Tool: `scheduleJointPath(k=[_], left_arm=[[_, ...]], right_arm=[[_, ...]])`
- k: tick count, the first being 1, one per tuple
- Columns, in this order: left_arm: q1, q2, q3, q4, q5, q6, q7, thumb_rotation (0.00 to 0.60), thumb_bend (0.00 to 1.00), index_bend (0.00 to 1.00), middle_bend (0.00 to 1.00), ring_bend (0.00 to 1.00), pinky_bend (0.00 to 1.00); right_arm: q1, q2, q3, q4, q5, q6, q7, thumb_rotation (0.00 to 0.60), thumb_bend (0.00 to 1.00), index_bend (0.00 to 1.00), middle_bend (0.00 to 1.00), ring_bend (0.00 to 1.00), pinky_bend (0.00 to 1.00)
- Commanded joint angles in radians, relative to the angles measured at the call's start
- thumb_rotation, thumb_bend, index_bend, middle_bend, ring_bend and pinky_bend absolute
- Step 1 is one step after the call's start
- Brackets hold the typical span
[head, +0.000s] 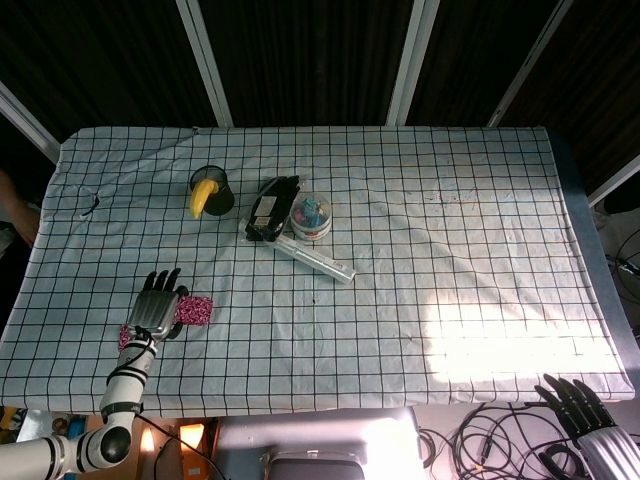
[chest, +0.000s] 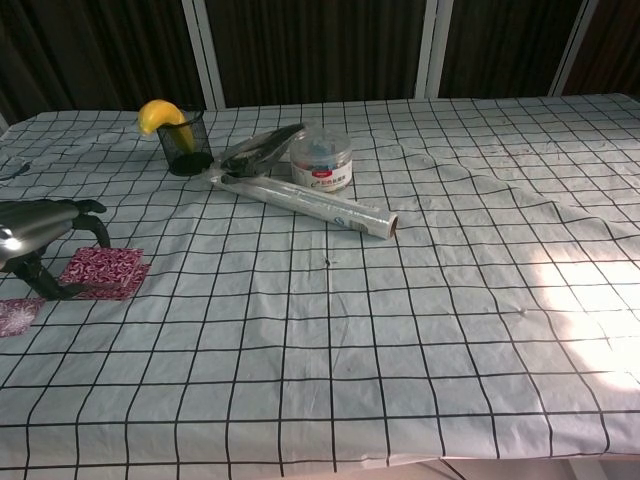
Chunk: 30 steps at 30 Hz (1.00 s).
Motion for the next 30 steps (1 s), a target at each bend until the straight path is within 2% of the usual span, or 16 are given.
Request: scheduleJointPath(k=[1,6,10,18,21,27,30], left_arm=[[0.015,0.026,0.009,-0.033,0.027,0.017,-0.011,0.6,0.32,0.52,0.03,0.0,0.0],[0.054,0.096,0.052,-0.124,0.099,0.034,-0.048,0.6,0.32,0.52,0.03,0.0,0.0],[0.092,0.127,0.106,-0.173,0.18,0.061,-0.058,0.6,0.32,0.52,0.03,0.0,0.0],[0.131,0.1,0.177,-0.18,0.271,0.068,-0.027,0.6,0.33,0.5,0.03,0.0,0.0],[0.136,0.078,0.181,-0.16,0.265,0.059,-0.004,0.6,0.33,0.41,0.01,0.0,0.0],[0.139,0.071,0.168,-0.151,0.233,0.031,-0.005,0.6,0.33,0.09,0.0,0.0,0.0],[0.144,0.081,0.164,-0.164,0.236,0.032,-0.012,0.6,0.31,0.03,0.0,0.0,0.0]], right_arm=[[0.001,-0.001,0.0,-0.002,0.001,-0.004,-0.003,0.6,0.2,0.0,0.0,0.0,0.0],[0.003,-0.001,0.002,-0.007,0.004,-0.01,-0.01,0.6,0.2,0.0,0.0,0.0,0.0],[0.007,-0.005,0.002,-0.015,0.004,-0.025,-0.026,0.6,0.2,0.0,0.0,0.0,0.0],[0.014,-0.006,0.003,-0.029,0.008,-0.047,-0.048,0.6,0.2,0.0,0.0,0.0,0.0],[0.015,-0.005,0.002,-0.03,0.007,-0.047,-0.047,0.6,0.2,0.0,0.0,0.0,0.0],[0.011,-0.004,0.002,-0.023,0.007,-0.034,-0.036,0.6,0.2,0.0,0.0,0.0,0.0],[0.01,-0.004,0.002,-0.021,0.007,-0.032,-0.035,0.6,0.2,0.0,0.0,0.0,0.0]])
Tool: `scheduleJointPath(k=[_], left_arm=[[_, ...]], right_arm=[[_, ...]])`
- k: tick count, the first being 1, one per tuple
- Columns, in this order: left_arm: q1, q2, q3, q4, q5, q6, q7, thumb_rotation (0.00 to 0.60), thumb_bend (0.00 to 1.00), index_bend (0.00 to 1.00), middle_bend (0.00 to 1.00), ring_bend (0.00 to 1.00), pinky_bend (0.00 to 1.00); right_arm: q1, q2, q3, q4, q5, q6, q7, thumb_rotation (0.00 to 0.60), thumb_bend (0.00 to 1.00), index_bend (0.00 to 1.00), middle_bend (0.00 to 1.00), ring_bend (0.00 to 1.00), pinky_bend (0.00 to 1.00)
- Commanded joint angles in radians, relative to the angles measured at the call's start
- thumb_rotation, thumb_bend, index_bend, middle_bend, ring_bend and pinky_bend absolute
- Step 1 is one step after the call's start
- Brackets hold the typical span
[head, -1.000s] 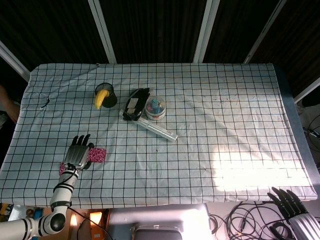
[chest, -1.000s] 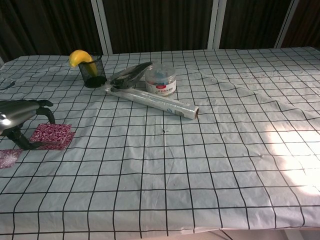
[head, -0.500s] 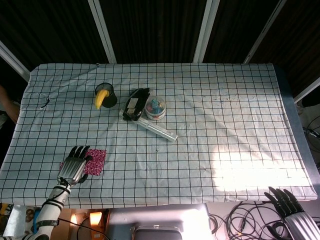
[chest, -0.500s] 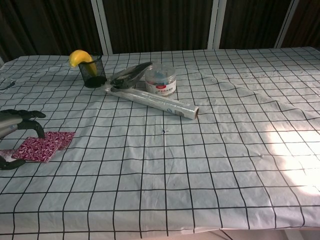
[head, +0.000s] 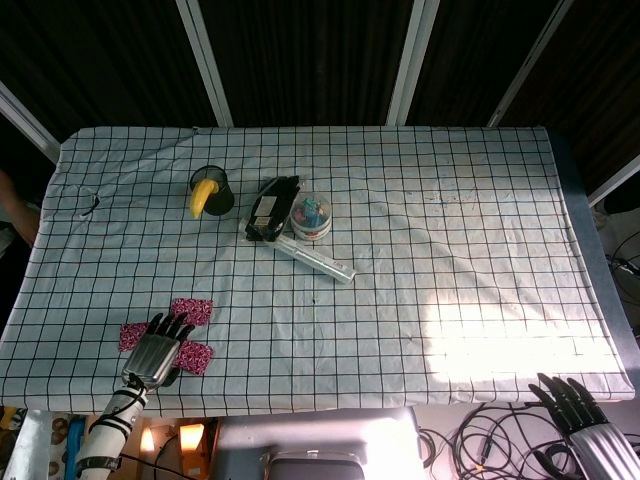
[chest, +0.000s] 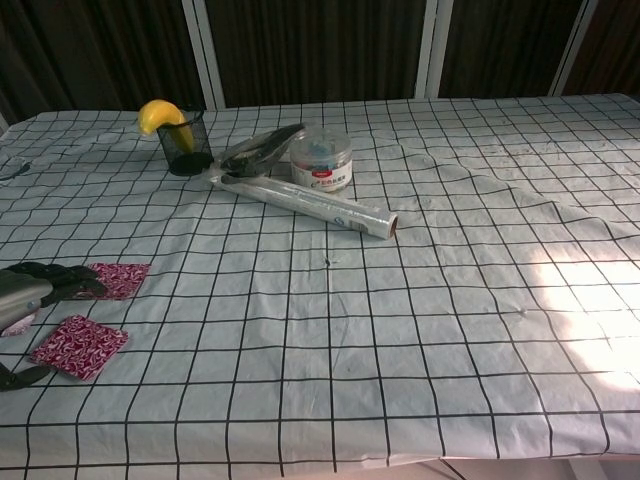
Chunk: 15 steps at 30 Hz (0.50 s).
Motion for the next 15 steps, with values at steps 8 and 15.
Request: scheduleJointPath(k=[8,15], left_arm=[[0.068,0.115,0.04,-0.105,0.143,0.116,-0.044,0.6,0.29,0.0,0.0,0.0,0.0],[0.241,0.189,0.155,0.011,0.49,0.378,-0.341,0.6,0.3,0.0,0.0,0.0,0.0]], right_arm=[[-0.002,-0.003,0.002,0.0,0.003,0.0,-0.003,0.6,0.2,0.0,0.0,0.0,0.0],[-0.004,-0.004,0.002,0.001,0.002,0.005,-0.007,0.6,0.2,0.0,0.0,0.0,0.0]])
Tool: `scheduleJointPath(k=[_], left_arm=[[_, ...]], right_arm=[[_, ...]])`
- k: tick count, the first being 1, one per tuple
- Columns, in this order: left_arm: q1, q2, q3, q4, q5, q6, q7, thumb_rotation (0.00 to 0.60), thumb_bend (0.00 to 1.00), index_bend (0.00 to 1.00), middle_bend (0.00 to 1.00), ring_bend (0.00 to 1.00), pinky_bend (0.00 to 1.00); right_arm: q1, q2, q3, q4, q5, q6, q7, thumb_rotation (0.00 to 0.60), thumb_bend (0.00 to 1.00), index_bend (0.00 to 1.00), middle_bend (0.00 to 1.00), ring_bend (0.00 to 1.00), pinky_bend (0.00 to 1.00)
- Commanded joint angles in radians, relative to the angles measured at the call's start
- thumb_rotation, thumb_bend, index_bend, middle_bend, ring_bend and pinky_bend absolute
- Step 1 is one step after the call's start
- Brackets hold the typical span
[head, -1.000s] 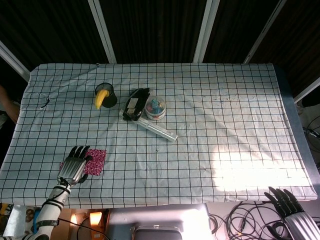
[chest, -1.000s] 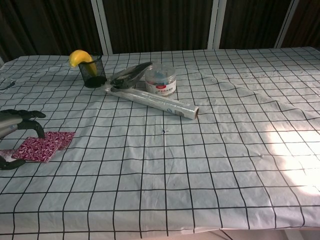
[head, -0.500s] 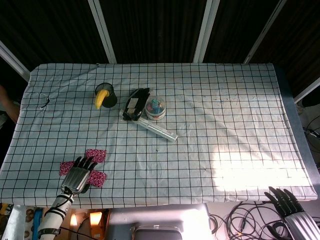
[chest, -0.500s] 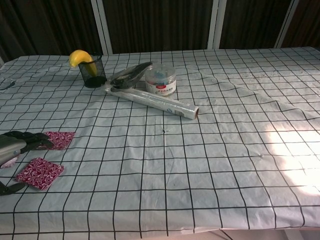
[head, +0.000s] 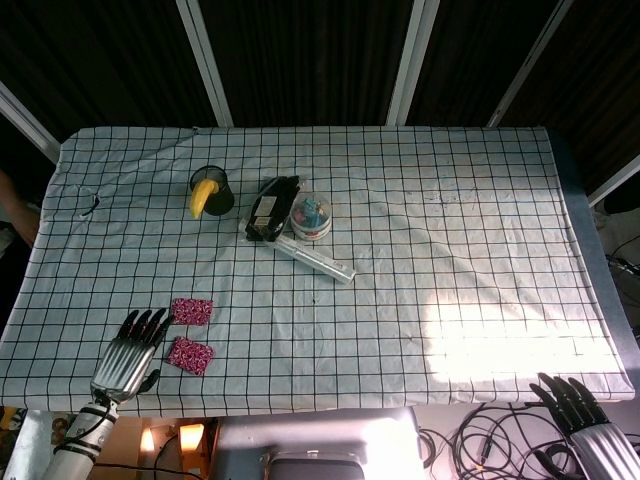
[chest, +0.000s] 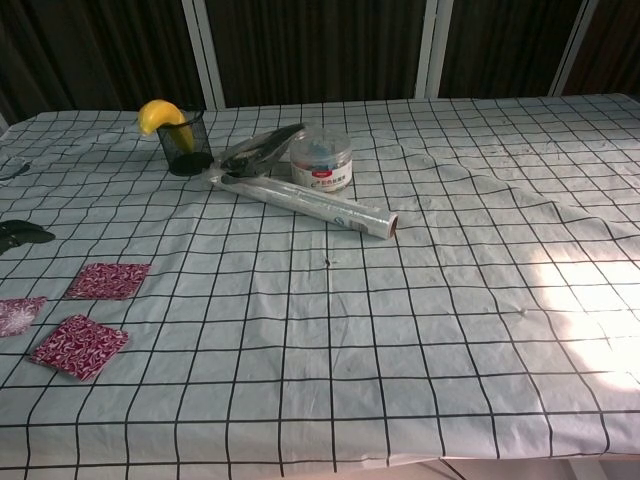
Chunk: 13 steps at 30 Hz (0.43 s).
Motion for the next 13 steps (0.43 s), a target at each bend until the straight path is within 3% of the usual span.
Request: scheduleJointPath(k=[1,4,6,9,13], left_arm=[[0.154,0.045,0.103,0.153,0.248,0.207,-0.312,0.6,0.3,0.0,0.0,0.0,0.0],[0.223,-0.005,0.109,0.32,0.312,0.301,-0.468,0.6,0.3,0.0,0.0,0.0,0.0],[0.237,-0.023,0.105,0.381,0.329,0.311,-0.5,0.6,0.3,0.0,0.0,0.0,0.0],[0.245,-0.038,0.084,0.428,0.352,0.333,-0.582,0.6,0.3,0.0,0.0,0.0,0.0],[0.26,-0.047,0.064,0.456,0.368,0.344,-0.595,0.6,0.3,0.0,0.0,0.0,0.0]], right_arm=[[-0.002,-0.003,0.0,0.002,-0.002,0.003,-0.005,0.6,0.2,0.0,0.0,0.0,0.0],[-0.002,-0.008,0.005,-0.004,0.006,-0.004,-0.018,0.6,0.2,0.0,0.0,0.0,0.0],[0.0,-0.011,0.006,-0.009,0.008,-0.014,-0.028,0.6,0.2,0.0,0.0,0.0,0.0],[0.002,-0.013,0.003,-0.014,0.004,-0.025,-0.045,0.6,0.2,0.0,0.0,0.0,0.0],[0.002,-0.013,0.003,-0.016,0.007,-0.027,-0.049,0.6,0.2,0.0,0.0,0.0,0.0]])
